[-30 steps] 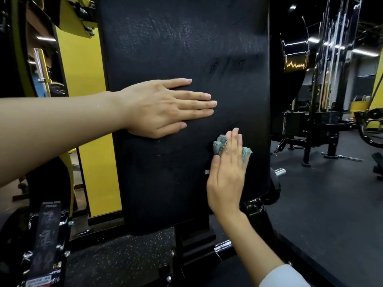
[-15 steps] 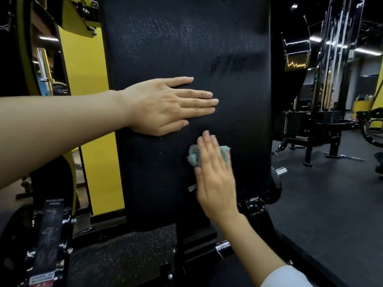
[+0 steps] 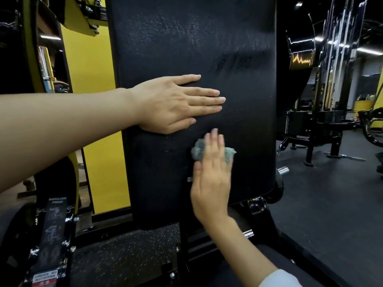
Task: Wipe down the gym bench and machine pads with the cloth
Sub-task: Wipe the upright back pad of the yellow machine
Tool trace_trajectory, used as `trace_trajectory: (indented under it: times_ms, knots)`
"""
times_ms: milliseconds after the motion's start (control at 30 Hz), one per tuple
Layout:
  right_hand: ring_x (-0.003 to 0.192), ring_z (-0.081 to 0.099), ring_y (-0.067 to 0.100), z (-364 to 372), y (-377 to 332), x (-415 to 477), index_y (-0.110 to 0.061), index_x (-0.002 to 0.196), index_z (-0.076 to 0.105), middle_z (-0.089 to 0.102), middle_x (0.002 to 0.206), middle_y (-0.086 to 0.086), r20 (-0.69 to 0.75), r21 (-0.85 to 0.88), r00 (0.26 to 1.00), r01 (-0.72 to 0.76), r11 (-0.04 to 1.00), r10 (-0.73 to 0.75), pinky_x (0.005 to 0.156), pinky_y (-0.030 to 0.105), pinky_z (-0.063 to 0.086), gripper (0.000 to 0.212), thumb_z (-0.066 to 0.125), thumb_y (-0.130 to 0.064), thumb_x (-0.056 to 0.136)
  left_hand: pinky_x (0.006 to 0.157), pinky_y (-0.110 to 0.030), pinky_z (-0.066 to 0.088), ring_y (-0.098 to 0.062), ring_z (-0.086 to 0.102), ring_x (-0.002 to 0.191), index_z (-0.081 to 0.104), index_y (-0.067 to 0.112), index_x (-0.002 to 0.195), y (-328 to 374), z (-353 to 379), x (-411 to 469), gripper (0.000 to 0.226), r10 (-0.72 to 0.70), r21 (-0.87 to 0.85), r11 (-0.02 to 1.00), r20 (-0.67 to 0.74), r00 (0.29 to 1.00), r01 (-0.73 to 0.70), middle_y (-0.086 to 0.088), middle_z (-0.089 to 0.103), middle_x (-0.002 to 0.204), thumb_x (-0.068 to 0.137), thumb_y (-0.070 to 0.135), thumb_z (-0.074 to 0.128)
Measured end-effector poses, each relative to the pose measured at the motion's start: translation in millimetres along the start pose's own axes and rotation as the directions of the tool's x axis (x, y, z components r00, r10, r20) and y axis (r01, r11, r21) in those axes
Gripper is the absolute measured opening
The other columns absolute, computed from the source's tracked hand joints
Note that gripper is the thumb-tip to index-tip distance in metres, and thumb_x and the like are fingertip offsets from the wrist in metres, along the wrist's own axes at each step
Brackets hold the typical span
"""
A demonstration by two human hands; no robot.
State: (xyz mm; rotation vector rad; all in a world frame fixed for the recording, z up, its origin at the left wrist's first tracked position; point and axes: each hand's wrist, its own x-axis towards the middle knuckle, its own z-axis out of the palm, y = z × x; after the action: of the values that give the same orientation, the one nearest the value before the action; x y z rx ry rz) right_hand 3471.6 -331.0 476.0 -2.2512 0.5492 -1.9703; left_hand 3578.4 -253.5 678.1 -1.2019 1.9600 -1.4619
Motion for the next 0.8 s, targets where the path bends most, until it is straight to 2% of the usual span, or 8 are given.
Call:
trace_trajectory:
  times_ms: [100,233,333,500,633,700,800]
  knots:
    - [0.153,0.011,0.018,6,-21,-10,-0.010,0.154,0.025,0.020,0.163,0.005,0.060,0.021,0.988,0.143,0.990,-0.144,0.123,0.043,0.009,0.052,0.027,-0.026,0.105,0.123,-0.040,-0.003,-0.011,0.003,0.152,0.011,0.024,0.158,0,0,0,0.060,-0.004,-0.001,1.000,0.009,1.000,0.004,0.007,0.005,0.164,0.101,0.040,0.009]
    - [0.152,0.011,0.014,0,-11,-7,-0.011,0.154,0.024,0.019,0.163,0.002,0.111,0.023,0.967,0.228,0.973,-0.229,0.123,0.044,0.010,0.051,0.027,-0.026,0.105,0.123,-0.041,-0.003,-0.011,0.001,0.152,0.010,0.024,0.158,-1,-2,-1,0.060,-0.003,-0.007,1.000,0.010,1.000,0.003,0.007,0.004,0.164,0.101,0.040,0.008]
    - [0.152,0.013,0.015,-7,11,3,-0.010,0.154,0.027,0.021,0.163,0.002,0.082,0.002,0.980,0.184,0.983,-0.184,0.123,0.044,0.011,0.052,0.031,-0.023,0.103,0.123,-0.040,-0.003,-0.012,0.004,0.152,0.012,0.023,0.158,-1,-2,-1,0.059,0.000,-0.004,1.000,0.005,1.000,0.000,0.007,0.007,0.165,0.101,0.039,0.010]
    - [0.152,0.012,0.014,-20,53,16,-0.010,0.155,0.026,0.020,0.164,0.002,0.009,-0.034,1.000,0.012,0.999,-0.012,0.119,0.056,0.021,0.053,0.026,-0.025,0.104,0.122,-0.039,-0.006,-0.009,0.001,0.152,0.010,0.024,0.159,0,-2,-1,0.059,-0.012,-0.009,1.000,0.012,1.000,0.012,0.008,0.004,0.165,0.101,0.039,0.010]
    - [0.153,0.008,0.014,-14,43,15,-0.008,0.155,0.020,0.016,0.164,0.002,-0.053,0.004,0.993,-0.108,0.994,0.108,0.121,0.053,0.018,0.055,0.023,-0.026,0.104,0.123,-0.039,-0.007,-0.009,0.000,0.152,0.009,0.024,0.159,0,-1,0,0.059,-0.015,-0.004,1.000,0.016,1.000,0.015,0.008,0.003,0.165,0.101,0.039,0.009]
    - [0.153,0.007,0.015,-7,26,9,-0.007,0.155,0.020,0.015,0.165,0.004,-0.053,-0.005,0.993,-0.109,0.994,0.108,0.122,0.050,0.015,0.055,0.023,-0.026,0.103,0.123,-0.039,-0.006,-0.010,0.000,0.152,0.009,0.024,0.159,1,-1,0,0.059,-0.015,-0.005,1.000,0.014,1.000,0.015,0.008,0.003,0.165,0.101,0.039,0.009]
    - [0.153,0.011,0.018,1,0,-4,-0.007,0.154,0.026,0.019,0.164,0.007,-0.005,-0.018,1.000,0.007,1.000,-0.008,0.122,0.047,0.014,0.054,0.028,-0.024,0.103,0.123,-0.039,-0.004,-0.010,0.004,0.152,0.013,0.023,0.158,1,-1,1,0.059,-0.016,-0.006,1.000,-0.001,1.000,0.016,0.007,0.007,0.165,0.101,0.039,0.010]
